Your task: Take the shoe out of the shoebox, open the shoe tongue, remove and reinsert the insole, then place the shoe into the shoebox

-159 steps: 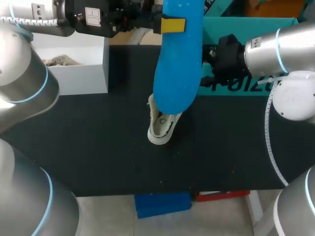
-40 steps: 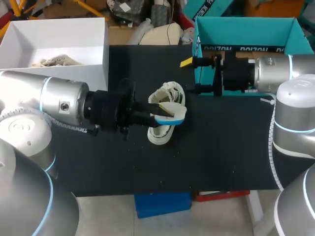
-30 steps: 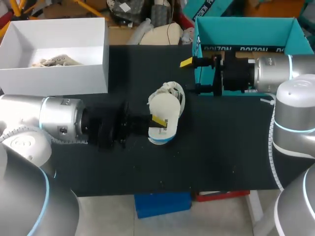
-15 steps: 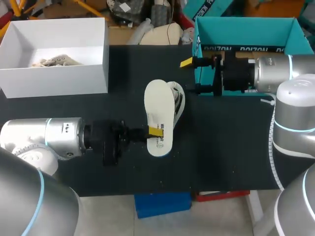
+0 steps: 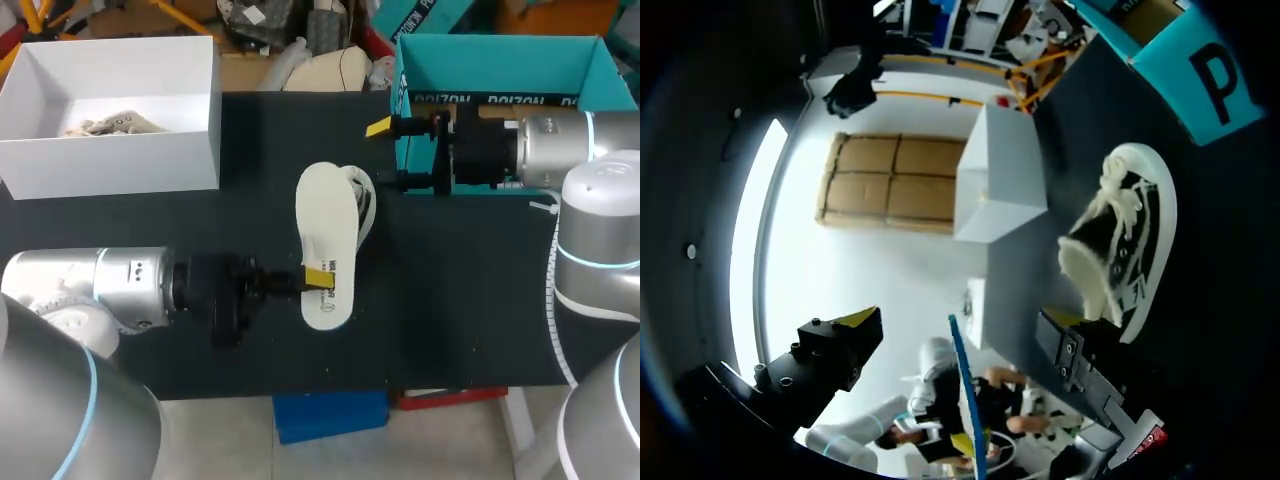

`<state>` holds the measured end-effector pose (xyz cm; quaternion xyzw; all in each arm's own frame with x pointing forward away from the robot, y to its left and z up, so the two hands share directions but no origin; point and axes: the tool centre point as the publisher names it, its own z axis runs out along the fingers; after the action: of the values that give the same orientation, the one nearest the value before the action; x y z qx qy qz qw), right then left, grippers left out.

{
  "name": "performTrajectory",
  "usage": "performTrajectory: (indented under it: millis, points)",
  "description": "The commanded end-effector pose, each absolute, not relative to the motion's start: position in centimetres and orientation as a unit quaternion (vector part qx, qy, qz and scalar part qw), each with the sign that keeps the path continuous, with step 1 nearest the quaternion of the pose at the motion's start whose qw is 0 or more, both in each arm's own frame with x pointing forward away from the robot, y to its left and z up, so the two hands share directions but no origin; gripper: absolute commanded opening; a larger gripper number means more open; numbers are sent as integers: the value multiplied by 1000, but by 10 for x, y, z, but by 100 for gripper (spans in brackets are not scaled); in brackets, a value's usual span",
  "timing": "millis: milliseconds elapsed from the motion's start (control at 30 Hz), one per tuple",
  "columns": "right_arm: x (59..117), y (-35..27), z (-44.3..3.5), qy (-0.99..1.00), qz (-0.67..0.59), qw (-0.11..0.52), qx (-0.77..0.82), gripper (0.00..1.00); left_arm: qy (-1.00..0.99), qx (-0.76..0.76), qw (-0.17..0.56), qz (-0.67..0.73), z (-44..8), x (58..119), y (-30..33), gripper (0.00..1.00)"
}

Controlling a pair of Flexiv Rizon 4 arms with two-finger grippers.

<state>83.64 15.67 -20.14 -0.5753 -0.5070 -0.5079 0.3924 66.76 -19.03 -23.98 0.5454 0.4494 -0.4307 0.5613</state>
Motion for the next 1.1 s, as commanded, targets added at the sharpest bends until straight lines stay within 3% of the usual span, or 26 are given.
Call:
performTrajectory:
  millis: [33,567,1100]
  points:
    - [836,158,-202,-506,-509,392,-576,100,452,547,561,-426,-246,679,-191,0]
    - [836,158,-202,-506,-509,392,-576,100,456,553,564,-410,-258,773,-176,0]
    - [836,158,-202,-506,-509,392,-576,100,446,517,588,-434,-252,795,-176,0]
